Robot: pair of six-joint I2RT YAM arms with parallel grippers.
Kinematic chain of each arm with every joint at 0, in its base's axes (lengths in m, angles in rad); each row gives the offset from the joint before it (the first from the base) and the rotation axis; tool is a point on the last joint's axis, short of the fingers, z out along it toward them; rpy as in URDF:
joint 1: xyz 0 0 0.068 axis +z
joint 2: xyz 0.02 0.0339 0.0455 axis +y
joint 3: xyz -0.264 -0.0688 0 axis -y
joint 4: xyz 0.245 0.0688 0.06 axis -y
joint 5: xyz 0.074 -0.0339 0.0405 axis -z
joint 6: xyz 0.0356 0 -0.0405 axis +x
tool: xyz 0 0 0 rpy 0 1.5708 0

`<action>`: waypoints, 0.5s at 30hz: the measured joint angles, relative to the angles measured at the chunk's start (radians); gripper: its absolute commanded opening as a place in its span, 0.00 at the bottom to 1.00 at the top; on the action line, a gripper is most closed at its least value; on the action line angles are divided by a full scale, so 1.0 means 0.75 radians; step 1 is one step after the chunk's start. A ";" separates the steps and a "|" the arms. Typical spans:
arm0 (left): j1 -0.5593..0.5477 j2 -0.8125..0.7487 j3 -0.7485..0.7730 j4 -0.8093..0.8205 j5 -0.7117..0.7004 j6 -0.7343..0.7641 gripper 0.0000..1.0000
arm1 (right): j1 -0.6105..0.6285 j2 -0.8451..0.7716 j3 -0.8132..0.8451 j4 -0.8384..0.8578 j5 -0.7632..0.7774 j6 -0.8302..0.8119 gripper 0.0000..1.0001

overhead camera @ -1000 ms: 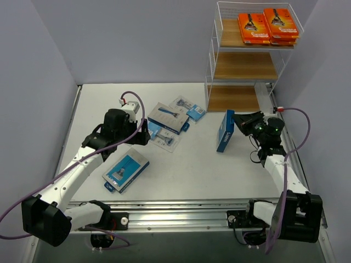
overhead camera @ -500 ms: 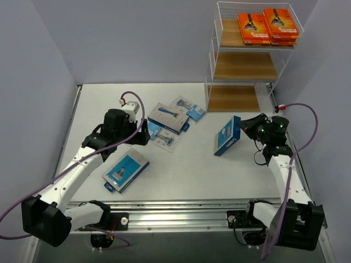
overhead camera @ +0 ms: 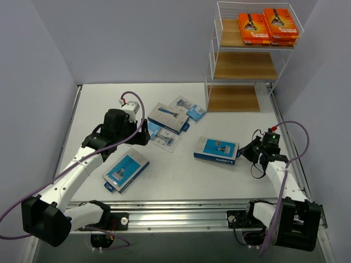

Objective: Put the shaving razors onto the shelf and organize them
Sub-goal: Place the shaving razor onto shelf

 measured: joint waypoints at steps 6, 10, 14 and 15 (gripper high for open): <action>0.000 0.000 0.000 -0.002 0.000 0.000 0.95 | -0.009 0.085 -0.027 0.088 0.057 0.045 0.00; -0.001 0.000 0.000 -0.005 0.000 0.000 0.95 | -0.027 0.140 -0.027 0.210 0.096 0.055 0.00; -0.007 0.000 0.000 -0.005 0.001 0.000 0.94 | -0.036 0.156 -0.008 0.319 0.145 0.039 0.00; -0.008 0.000 0.000 -0.005 0.001 0.000 0.95 | -0.036 0.156 0.003 0.353 0.155 0.028 0.00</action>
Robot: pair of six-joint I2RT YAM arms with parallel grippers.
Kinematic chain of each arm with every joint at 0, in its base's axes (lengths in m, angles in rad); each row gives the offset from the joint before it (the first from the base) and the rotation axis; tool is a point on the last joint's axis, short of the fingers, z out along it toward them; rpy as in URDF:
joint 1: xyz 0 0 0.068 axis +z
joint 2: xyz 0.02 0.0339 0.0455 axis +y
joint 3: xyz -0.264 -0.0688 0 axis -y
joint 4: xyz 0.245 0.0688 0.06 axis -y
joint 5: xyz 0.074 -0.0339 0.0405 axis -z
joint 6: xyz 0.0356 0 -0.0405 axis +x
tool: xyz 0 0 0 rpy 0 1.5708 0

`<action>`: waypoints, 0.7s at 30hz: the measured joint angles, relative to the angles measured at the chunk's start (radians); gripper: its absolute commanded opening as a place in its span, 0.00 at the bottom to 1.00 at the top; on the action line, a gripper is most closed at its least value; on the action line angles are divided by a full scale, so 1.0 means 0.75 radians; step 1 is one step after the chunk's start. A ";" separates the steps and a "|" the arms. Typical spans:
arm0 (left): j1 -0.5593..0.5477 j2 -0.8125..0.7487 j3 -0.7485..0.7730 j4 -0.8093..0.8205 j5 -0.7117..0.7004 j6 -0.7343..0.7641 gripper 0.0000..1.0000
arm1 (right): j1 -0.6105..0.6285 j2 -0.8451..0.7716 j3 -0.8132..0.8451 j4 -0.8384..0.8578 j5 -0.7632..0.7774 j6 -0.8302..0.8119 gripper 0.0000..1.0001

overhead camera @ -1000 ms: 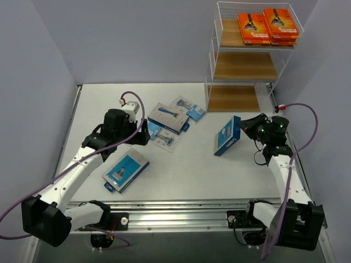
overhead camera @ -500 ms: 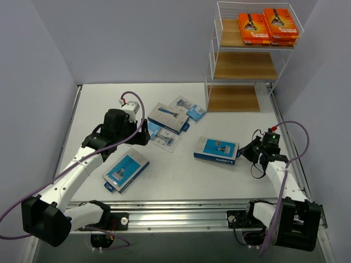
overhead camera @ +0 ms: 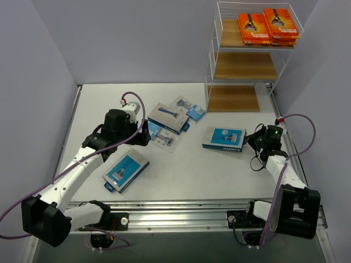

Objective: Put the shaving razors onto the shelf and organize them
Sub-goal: Place the shaving razor onto shelf

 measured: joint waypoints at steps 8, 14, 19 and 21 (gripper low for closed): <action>-0.002 0.001 0.001 0.000 0.000 0.000 0.94 | -0.001 0.077 0.125 0.296 0.025 -0.151 0.00; -0.002 0.002 0.001 0.001 0.001 0.000 0.94 | 0.000 0.215 0.250 0.396 0.032 -0.296 0.00; -0.002 0.013 0.001 0.000 0.001 0.000 0.94 | 0.001 0.241 0.287 0.449 0.062 -0.411 0.00; -0.002 0.015 0.001 -0.001 0.001 0.000 0.94 | 0.001 0.267 0.324 0.457 0.075 -0.460 0.00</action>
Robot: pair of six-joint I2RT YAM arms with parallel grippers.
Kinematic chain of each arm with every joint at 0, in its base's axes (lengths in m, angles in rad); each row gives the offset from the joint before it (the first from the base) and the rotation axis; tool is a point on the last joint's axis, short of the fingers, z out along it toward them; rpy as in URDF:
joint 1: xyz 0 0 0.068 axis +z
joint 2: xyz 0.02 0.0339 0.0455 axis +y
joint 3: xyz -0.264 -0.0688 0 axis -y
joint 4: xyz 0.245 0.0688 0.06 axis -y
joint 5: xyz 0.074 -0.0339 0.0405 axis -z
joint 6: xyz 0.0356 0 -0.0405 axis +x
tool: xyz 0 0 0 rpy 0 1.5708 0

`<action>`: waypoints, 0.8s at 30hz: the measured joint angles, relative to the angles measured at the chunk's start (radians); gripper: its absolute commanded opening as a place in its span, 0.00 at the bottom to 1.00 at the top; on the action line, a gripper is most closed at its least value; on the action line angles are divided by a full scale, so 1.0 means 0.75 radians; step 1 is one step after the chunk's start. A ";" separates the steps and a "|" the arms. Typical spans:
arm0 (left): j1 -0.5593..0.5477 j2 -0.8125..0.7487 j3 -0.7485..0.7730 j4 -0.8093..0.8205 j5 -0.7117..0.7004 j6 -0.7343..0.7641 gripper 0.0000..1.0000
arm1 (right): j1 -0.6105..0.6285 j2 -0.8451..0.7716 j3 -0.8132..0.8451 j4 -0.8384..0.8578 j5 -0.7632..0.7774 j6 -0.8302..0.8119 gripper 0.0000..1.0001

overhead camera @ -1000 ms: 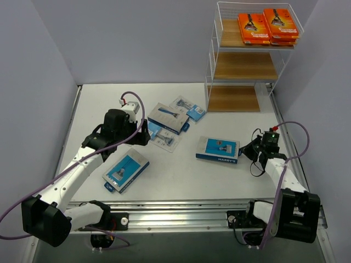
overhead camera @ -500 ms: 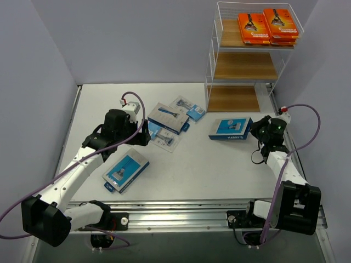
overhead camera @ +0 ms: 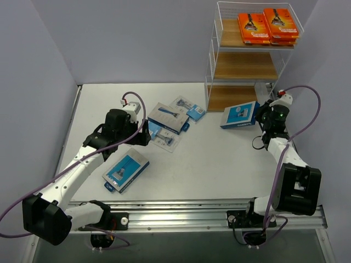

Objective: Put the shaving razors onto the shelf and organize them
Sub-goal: Place the shaving razor onto shelf

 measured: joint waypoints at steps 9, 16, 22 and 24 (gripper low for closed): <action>0.000 0.008 0.000 0.000 -0.001 0.001 0.94 | -0.002 0.126 0.033 0.136 0.148 0.037 0.00; 0.000 0.013 0.000 0.000 -0.001 0.001 0.94 | -0.025 0.251 -0.011 0.258 0.309 0.239 0.00; 0.000 0.020 0.000 -0.001 -0.001 0.001 0.94 | -0.028 0.263 -0.051 0.261 0.434 0.439 0.00; 0.000 0.020 0.002 -0.002 -0.001 0.001 0.94 | -0.028 0.276 -0.060 0.268 0.468 0.513 0.00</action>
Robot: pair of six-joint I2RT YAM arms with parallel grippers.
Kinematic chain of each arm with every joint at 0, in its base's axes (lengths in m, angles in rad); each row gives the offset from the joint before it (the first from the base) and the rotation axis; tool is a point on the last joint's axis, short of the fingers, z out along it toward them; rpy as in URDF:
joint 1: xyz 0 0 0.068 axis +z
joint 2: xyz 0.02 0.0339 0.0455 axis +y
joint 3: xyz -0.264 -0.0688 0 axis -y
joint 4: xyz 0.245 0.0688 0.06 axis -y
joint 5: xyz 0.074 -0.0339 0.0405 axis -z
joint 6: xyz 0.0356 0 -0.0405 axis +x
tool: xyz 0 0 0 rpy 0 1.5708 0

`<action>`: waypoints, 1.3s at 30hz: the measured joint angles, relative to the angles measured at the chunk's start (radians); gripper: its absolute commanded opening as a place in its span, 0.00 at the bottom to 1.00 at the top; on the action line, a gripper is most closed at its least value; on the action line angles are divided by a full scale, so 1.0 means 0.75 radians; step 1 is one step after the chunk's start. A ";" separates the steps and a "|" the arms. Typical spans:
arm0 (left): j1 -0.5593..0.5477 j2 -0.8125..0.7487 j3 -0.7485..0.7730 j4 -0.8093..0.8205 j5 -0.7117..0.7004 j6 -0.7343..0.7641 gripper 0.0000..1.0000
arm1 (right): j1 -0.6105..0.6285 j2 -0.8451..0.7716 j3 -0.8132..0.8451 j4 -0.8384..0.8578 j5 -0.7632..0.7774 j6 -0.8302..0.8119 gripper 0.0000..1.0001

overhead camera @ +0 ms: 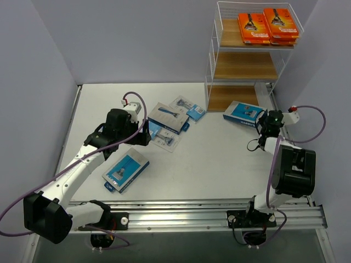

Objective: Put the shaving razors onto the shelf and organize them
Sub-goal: Place the shaving razor onto shelf

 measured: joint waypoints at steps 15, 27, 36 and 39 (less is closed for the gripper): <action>0.000 0.000 0.003 -0.005 -0.001 0.000 0.94 | 0.073 0.090 -0.046 -0.067 0.272 0.484 0.00; 0.000 0.000 0.003 -0.008 -0.005 0.001 0.94 | 0.214 0.170 0.085 -0.081 0.309 0.584 0.49; -0.006 -0.001 0.003 -0.009 -0.008 0.001 0.94 | 0.171 -0.101 -0.050 -0.080 0.116 0.466 0.63; -0.006 -0.003 0.003 -0.009 -0.010 0.002 0.94 | 0.126 -0.198 -0.094 -0.097 -0.005 0.414 0.63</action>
